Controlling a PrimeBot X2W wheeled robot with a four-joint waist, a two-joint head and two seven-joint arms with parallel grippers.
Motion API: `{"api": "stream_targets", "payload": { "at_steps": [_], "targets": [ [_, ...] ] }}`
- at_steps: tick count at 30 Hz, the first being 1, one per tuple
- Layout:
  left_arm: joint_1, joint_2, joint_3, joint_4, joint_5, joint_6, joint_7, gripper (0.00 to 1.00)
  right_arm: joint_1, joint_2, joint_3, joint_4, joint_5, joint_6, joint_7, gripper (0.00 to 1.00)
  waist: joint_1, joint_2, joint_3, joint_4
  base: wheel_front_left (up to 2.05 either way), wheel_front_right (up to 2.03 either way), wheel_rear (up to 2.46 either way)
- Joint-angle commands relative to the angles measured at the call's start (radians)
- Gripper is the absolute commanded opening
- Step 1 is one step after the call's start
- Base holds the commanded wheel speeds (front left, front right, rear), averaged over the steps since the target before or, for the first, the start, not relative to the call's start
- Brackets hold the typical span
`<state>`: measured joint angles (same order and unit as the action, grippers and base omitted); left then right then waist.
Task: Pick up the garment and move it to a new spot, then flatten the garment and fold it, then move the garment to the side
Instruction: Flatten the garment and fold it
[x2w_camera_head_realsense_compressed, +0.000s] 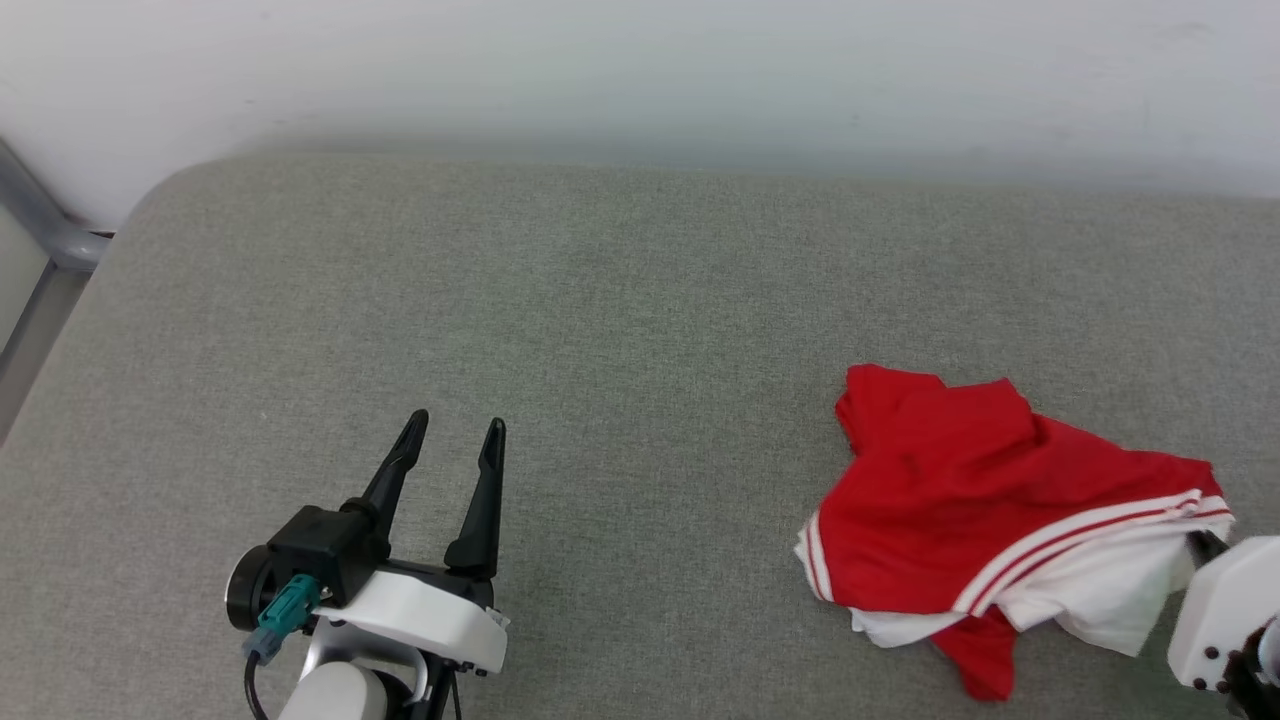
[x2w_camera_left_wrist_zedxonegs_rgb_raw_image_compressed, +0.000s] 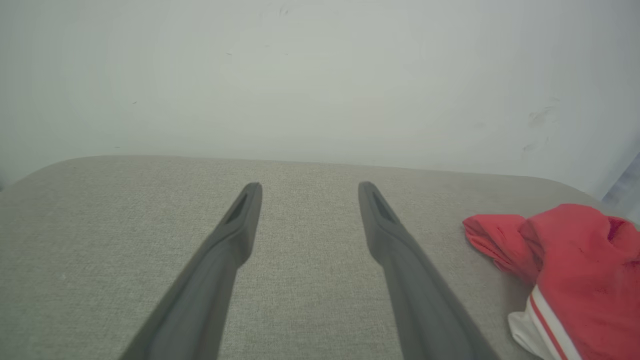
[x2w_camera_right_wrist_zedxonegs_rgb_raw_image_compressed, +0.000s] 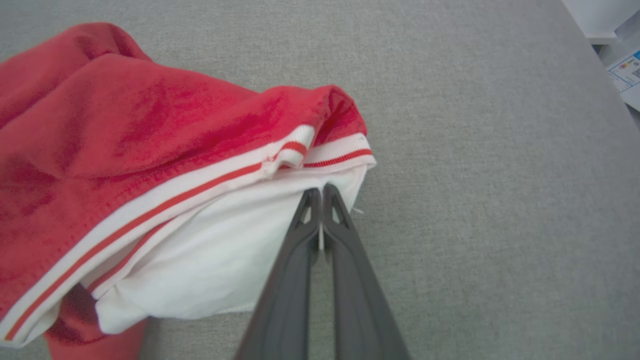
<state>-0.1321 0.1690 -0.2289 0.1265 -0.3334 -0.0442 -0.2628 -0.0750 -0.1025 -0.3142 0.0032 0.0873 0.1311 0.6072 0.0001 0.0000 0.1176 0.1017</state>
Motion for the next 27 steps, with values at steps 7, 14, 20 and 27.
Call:
{"api": "stream_targets", "payload": {
  "at_steps": [7, 14, 20, 27],
  "targets": [
    [-0.015, -0.002, 0.011, 0.005, 0.010, -0.010, -0.003, 1.00, -0.017, 0.022, -0.130, 0.186, 0.004, -0.001, -0.118, 0.00, -0.0001, 0.0000, 0.024, 0.005, 0.00, 0.00, 0.00],
    [-0.009, -0.005, 0.021, 0.013, 0.016, -0.016, -0.003, 1.00, -0.045, 0.036, -0.127, 0.310, 0.038, -0.001, -0.324, 1.00, -0.0001, 0.0000, 0.018, 0.008, 0.00, 0.00, 0.00],
    [0.014, -0.008, 0.019, 0.024, 0.022, -0.012, -0.003, 1.00, -0.014, 0.045, -0.109, 0.306, 0.037, -0.001, -0.502, 1.00, -0.0001, 0.0000, -0.021, 0.005, 0.00, 0.00, 0.00],
    [0.050, -0.005, 0.016, 0.035, 0.021, -0.002, -0.003, 1.00, 0.041, 0.051, -0.066, 0.236, 0.031, -0.001, -0.629, 1.00, -0.0001, 0.0000, -0.078, -0.004, 0.00, 0.00, 0.00]
  ]
}}
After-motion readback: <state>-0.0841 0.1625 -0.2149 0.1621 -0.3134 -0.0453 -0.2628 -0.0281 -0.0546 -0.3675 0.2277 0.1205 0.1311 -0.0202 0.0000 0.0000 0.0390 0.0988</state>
